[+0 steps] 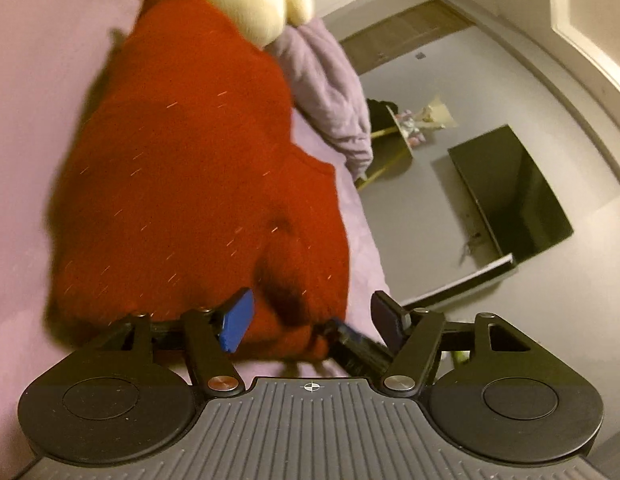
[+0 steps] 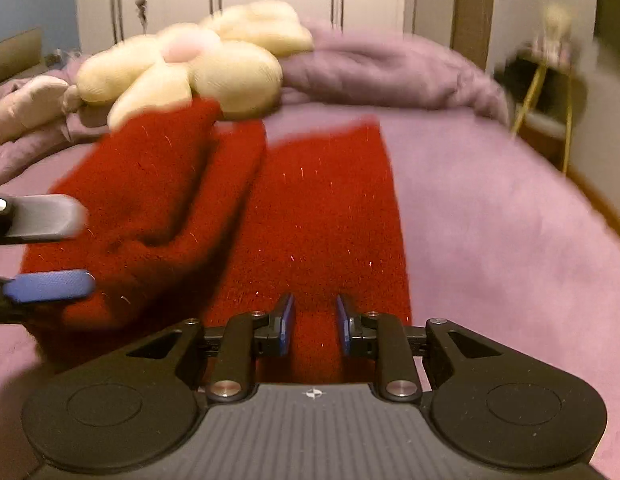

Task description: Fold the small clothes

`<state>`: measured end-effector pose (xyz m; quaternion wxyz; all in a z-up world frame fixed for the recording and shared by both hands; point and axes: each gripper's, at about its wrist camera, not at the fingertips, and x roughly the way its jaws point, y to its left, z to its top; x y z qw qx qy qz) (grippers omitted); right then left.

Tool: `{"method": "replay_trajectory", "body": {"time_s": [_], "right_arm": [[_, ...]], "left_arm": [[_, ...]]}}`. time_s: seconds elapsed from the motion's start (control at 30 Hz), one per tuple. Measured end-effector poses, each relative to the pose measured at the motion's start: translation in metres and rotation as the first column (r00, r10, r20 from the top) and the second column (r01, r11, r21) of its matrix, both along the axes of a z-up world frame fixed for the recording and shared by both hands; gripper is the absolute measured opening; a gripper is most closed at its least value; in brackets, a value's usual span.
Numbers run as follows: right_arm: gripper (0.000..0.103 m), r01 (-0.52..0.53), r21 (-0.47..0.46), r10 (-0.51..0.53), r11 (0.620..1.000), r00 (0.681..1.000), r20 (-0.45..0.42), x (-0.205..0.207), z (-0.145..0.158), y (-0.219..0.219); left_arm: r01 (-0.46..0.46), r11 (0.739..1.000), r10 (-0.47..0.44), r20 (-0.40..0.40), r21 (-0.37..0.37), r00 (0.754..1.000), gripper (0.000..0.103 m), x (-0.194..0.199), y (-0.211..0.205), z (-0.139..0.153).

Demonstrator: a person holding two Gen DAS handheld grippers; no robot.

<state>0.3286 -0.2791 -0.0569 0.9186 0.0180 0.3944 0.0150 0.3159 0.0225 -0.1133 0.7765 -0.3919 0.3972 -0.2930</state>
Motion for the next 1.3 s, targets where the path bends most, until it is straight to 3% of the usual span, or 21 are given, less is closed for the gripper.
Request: {"method": "replay_trajectory", "body": {"time_s": [0.03,0.1,0.2,0.27,0.33,0.43,0.5,0.53,0.57,0.6,0.67,0.73,0.83,0.9,1.0,1.07,1.1,1.13,1.17,1.2,1.3], "right_arm": [[0.023,0.001,0.009,-0.001,1.000,1.000,0.011,0.000,0.003,-0.002],[0.025,0.025,0.030,-0.027,0.999,0.999,0.046,0.003,0.017,-0.005],[0.036,0.026,0.156,-0.046,0.987,0.991,0.127,0.009,0.044,-0.009],[0.058,-0.040,0.264,0.003,0.964,0.990,0.138,0.021,0.055,-0.002],[0.070,-0.115,0.347,0.087,0.931,0.992,0.094,0.040,0.055,0.011],[0.070,-0.130,0.448,0.148,0.885,0.989,-0.005,0.069,0.039,0.023],[0.069,-0.113,0.500,0.172,0.859,0.983,-0.072,0.084,0.024,0.028],[0.056,-0.104,0.522,0.177,0.847,0.980,-0.092,0.088,0.017,0.030],[0.033,-0.109,0.550,0.192,0.828,0.977,-0.095,0.091,0.012,0.030],[0.026,-0.121,0.552,0.198,0.825,0.977,-0.082,0.088,0.011,0.031],[0.017,-0.167,0.439,0.196,0.883,0.980,-0.020,0.077,0.021,0.037],[0.015,-0.190,0.343,0.180,0.920,0.982,0.063,0.067,0.039,0.035],[0.015,-0.132,0.310,0.097,0.942,0.987,0.127,0.050,0.058,0.021],[0.015,-0.099,0.270,0.076,0.958,0.993,0.096,0.046,0.048,0.014],[0.016,-0.064,0.261,0.071,0.963,0.997,-0.018,0.055,0.014,0.011],[0.018,-0.096,0.234,0.098,0.967,0.995,0.002,0.053,0.008,0.011],[0.020,-0.106,0.234,0.106,0.966,0.994,0.011,0.052,0.010,0.010],[0.030,-0.104,0.241,0.102,0.965,0.995,0.018,0.052,0.014,0.007],[0.051,-0.090,0.243,0.088,0.966,0.996,0.020,0.051,0.016,0.002],[0.059,-0.074,0.245,0.072,0.967,0.997,0.017,0.052,0.016,-0.004],[0.062,-0.069,0.364,0.085,0.929,0.996,-0.029,0.062,0.006,-0.018]], "left_arm": [[-0.007,1.000,0.006,-0.021,-0.009,1.000,0.076,-0.003,0.004,-0.001],[-0.036,0.999,0.036,-0.052,0.013,0.998,0.096,-0.012,0.011,0.000],[-0.087,0.990,0.089,-0.014,0.110,0.996,0.096,-0.032,0.023,0.006],[-0.132,0.982,0.134,-0.005,0.136,0.991,0.097,-0.040,0.032,0.008],[-0.175,0.967,0.176,0.009,0.183,0.984,0.097,-0.046,0.043,0.012],[-0.221,0.938,0.222,0.025,0.268,0.975,0.097,-0.046,0.055,0.016],[-0.241,0.929,0.245,0.022,0.280,0.969,0.097,-0.040,0.059,0.017],[-0.255,0.924,0.260,0.022,0.284,0.965,0.097,-0.037,0.060,0.019],[-0.266,0.920,0.271,0.025,0.289,0.962,0.097,-0.034,0.060,0.020],[-0.275,0.914,0.279,0.033,0.297,0.960,0.097,-0.031,0.059,0.023],[-0.293,0.904,0.289,0.062,0.310,0.955,0.097,-0.026,0.055,0.031],[-0.300,0.896,0.284,0.097,0.326,0.954,0.097,-0.020,0.046,0.041],[-0.293,0.888,0.264,0.128,0.354,0.956,0.097,-0.007,0.027,0.047],[-0.270,0.886,0.251,0.101,0.376,0.963,0.097,0.003,0.015,0.041],[-0.206,0.895,0.213,0.026,0.395,0.977,0.097,0.016,0.004,0.021],[-0.192,0.902,0.210,-0.002,0.387,0.978,0.097,0.020,0.006,0.009],[-0.197,0.902,0.214,-0.001,0.383,0.977,0.097,0.020,0.008,0.007],[-0.198,0.904,0.213,0.002,0.379,0.977,0.097,0.021,0.010,0.005],[-0.198,0.905,0.213,0.003,0.377,0.977,0.097,0.021,0.012,0.004],[-0.198,0.906,0.213,0.002,0.375,0.977,0.097,0.021,0.013,0.004],[-0.191,0.906,0.202,0.010,0.377,0.979,0.097,0.020,0.015,0.003]]}}
